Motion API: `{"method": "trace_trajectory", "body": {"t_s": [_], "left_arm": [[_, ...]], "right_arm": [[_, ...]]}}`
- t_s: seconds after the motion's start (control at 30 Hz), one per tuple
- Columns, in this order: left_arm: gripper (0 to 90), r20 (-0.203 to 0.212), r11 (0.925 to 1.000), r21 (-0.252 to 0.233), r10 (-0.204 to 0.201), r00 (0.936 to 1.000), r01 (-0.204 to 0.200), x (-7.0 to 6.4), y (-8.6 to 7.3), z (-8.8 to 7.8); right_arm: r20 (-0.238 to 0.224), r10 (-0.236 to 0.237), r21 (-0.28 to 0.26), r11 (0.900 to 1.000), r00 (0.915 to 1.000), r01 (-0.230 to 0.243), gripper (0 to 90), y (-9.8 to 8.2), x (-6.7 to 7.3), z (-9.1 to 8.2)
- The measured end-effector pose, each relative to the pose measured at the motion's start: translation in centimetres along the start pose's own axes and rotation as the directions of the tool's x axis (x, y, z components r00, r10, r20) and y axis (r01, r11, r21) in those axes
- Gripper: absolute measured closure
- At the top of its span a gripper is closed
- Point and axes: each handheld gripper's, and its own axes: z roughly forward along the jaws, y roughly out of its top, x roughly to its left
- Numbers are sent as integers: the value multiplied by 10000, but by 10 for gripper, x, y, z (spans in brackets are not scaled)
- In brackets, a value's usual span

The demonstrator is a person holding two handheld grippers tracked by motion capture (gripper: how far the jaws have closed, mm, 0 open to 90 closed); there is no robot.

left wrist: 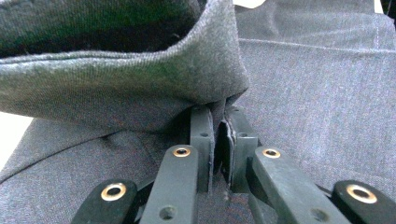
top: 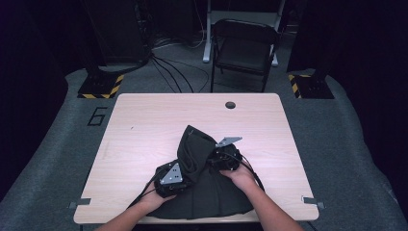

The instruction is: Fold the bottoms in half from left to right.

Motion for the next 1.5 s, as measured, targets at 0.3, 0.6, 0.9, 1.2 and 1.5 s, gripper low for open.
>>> {"method": "trace_trajectory", "body": {"t_s": [0.3, 0.6, 0.9, 1.2, 1.5], "left_arm": [[835, -8, 10000, 68, 18, 10000, -18, -2, -1, 3], [835, -70, 10000, 56, 62, 10000, -61, -3, -2, 4], [835, -42, 10000, -41, 24, 10000, -25, -2, -3, 5], [835, -29, 10000, -25, 77, 10000, -77, -2, -4, 5], [835, 2, 10000, -48, 55, 10000, -55, -2, -4, 5]], "right_arm": [[-245, 22, -945, 9955, 9997, -45, 371, 21, -3, -23], [-546, -198, -1134, 9935, 9983, 135, 273, 56, -10, -13], [-978, -561, -1064, 9933, 9936, 456, 213, 73, -13, 5], [-1651, -701, -960, 9939, 9838, 547, 180, 81, -15, 19], [-1949, -651, -680, 9963, 9787, 527, 225, 79, -16, 24]]}}
